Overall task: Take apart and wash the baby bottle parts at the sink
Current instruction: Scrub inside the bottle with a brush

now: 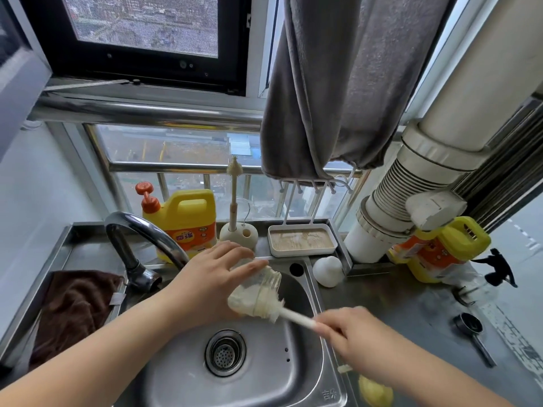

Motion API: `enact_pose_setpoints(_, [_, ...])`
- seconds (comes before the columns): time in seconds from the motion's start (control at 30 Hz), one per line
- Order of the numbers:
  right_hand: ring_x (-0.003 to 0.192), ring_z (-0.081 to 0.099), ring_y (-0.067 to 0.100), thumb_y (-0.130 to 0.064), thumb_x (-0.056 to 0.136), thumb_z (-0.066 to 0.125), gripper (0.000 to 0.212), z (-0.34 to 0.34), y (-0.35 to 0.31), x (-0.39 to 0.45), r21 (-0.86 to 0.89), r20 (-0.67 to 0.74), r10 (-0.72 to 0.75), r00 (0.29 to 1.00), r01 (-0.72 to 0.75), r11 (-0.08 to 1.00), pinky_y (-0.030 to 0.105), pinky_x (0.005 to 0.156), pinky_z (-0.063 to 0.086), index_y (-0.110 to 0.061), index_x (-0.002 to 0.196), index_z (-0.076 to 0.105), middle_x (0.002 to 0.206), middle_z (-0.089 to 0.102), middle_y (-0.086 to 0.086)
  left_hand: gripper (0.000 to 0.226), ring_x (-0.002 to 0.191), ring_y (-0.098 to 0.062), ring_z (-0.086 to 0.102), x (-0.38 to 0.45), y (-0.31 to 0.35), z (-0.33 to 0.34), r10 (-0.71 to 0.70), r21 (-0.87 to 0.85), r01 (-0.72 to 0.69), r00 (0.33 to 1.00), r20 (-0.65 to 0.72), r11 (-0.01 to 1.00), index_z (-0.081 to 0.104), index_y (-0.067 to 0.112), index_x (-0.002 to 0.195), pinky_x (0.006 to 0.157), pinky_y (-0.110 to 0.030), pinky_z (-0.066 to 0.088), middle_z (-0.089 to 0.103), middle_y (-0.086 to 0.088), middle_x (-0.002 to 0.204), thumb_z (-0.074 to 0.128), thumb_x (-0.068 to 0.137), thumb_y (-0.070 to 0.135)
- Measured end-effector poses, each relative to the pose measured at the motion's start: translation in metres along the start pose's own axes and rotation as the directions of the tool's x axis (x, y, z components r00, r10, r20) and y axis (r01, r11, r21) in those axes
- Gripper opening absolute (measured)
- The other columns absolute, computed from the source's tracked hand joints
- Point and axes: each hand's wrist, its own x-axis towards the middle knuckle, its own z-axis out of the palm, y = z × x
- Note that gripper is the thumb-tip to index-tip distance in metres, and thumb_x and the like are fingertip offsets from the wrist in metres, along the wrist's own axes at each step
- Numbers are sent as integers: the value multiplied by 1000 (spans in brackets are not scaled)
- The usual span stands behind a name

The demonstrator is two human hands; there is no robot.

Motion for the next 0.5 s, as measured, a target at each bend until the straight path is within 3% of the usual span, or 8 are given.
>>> enact_pose_setpoints(0.07, [62,56,18,-38,93,55,6,-2,4,6,-458,-265,-156,952,18,889,27,44,25,-36,95,61,64,45,-5,93,106,-15,47,2,0,-1,-47,-77,48,999,12,996,52,22,128,76,-34,57,65,-1,112,81,48,61])
enact_pose_setpoints(0.13, [43,54,16,-32,82,68,7,-9,2,4,-533,-363,-231,903,2,846,19,43,-1,-31,88,70,57,49,-4,93,105,-13,45,5,-1,-5,-77,-124,78,997,10,989,58,20,126,75,-32,55,65,0,111,82,45,61])
enact_pose_setpoints(0.17, [42,54,16,-32,83,67,7,-9,3,3,-552,-380,-257,888,5,834,18,43,-1,-31,88,70,57,51,-3,93,105,-13,46,7,-1,-8,-82,-121,82,997,6,989,60,19,125,75,-31,55,66,1,111,82,45,61])
enact_pose_setpoints(0.2, [50,57,17,-35,89,62,7,-6,2,2,-509,-350,-240,905,31,860,21,39,10,-32,91,67,62,55,-2,91,105,-14,46,7,-1,-10,-85,-112,85,996,3,990,61,19,124,75,-30,54,66,1,111,80,46,63])
enact_pose_setpoints(0.27, [65,54,15,-43,96,45,17,2,2,-4,-150,-180,-40,983,13,989,30,53,34,-32,93,58,67,53,-5,89,103,-16,52,6,0,-10,-91,-95,91,996,9,991,61,20,123,74,-31,55,66,0,109,77,48,64])
enact_pose_setpoints(0.33, [57,42,8,-43,97,43,25,3,4,-7,100,63,44,997,-50,994,27,57,36,-33,82,61,57,46,-7,90,99,-19,59,2,2,-5,-86,-77,87,996,26,993,60,22,123,72,-31,57,66,0,108,79,46,64])
enact_pose_setpoints(0.4, [49,37,8,-40,98,45,28,0,1,-9,336,223,58,973,-132,933,21,49,32,-33,84,69,49,40,-9,89,97,-21,59,-3,5,1,-75,-67,75,997,8,995,56,22,124,72,-32,56,65,-3,108,81,48,61])
enact_pose_setpoints(0.5, [41,28,8,-38,100,42,34,-12,-2,-10,624,408,58,911,-325,710,18,39,21,-22,95,71,51,35,-6,78,104,-24,55,-5,7,5,-86,-67,79,991,-107,995,50,19,127,83,-39,54,65,-8,112,70,63,59])
